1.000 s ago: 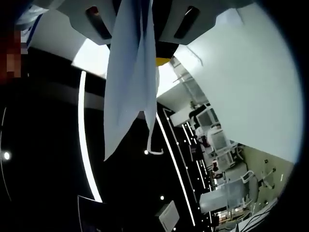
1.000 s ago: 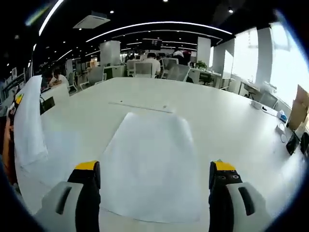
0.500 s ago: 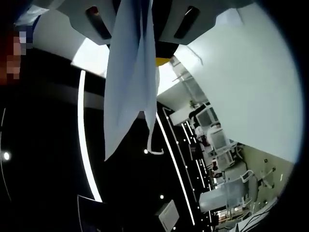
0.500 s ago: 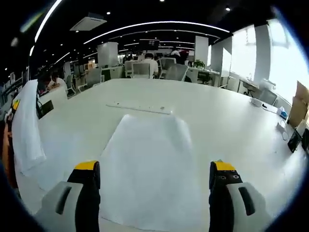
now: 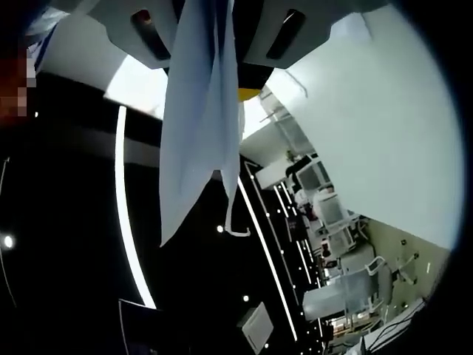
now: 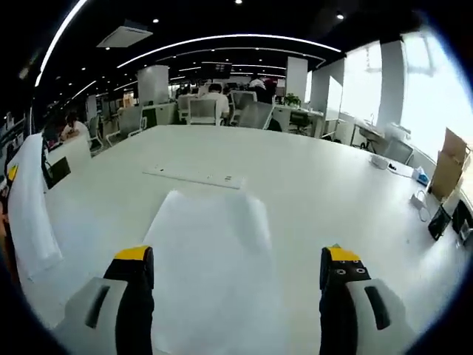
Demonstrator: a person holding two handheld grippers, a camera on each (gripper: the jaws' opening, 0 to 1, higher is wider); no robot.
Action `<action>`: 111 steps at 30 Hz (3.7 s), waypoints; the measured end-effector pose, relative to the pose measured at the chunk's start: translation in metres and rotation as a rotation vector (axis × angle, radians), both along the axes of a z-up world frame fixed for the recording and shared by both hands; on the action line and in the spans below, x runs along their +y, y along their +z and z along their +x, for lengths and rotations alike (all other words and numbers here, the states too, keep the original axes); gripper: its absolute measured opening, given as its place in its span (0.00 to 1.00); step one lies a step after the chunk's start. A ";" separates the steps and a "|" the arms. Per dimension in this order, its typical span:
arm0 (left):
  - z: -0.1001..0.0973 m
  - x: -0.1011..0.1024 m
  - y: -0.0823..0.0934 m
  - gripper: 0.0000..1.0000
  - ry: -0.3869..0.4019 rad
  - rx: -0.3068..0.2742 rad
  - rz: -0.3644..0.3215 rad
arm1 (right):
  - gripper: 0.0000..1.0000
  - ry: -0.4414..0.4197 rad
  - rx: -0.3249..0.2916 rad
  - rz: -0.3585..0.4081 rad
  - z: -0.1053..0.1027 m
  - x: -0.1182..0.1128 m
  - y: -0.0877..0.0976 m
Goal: Organize the stack of printing papers by aligning and flattening the scattered papers on the table
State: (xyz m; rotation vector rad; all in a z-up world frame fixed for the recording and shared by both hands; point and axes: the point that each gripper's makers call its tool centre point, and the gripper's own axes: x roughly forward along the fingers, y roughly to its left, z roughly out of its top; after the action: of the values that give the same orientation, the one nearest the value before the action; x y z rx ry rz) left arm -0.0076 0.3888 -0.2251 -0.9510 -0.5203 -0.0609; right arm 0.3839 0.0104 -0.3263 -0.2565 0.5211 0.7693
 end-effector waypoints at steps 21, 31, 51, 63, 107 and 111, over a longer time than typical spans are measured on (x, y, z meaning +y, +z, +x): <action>0.014 -0.015 -0.001 0.06 0.034 0.067 0.049 | 0.87 -0.035 0.065 0.013 0.034 -0.004 -0.029; 0.014 -0.012 0.000 0.06 0.058 0.061 0.049 | 0.87 -0.026 0.106 0.017 0.036 0.000 -0.047; 0.019 -0.012 0.003 0.06 0.039 0.057 0.050 | 0.89 0.011 0.078 -0.024 0.037 0.018 -0.058; 0.023 -0.009 0.002 0.06 0.033 0.063 0.047 | 0.88 0.013 0.097 -0.038 0.030 0.016 -0.064; 0.020 -0.009 0.009 0.06 0.040 0.057 0.061 | 0.87 0.001 0.150 -0.088 0.053 0.019 -0.106; 0.019 -0.008 0.010 0.06 0.042 0.056 0.061 | 0.85 0.009 0.153 -0.080 0.053 0.022 -0.104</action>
State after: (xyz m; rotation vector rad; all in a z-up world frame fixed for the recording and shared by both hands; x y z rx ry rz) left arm 0.0114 0.3812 -0.2156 -0.8794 -0.4844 -0.0124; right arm 0.4369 0.0319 -0.4304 -0.2753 0.6962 0.7814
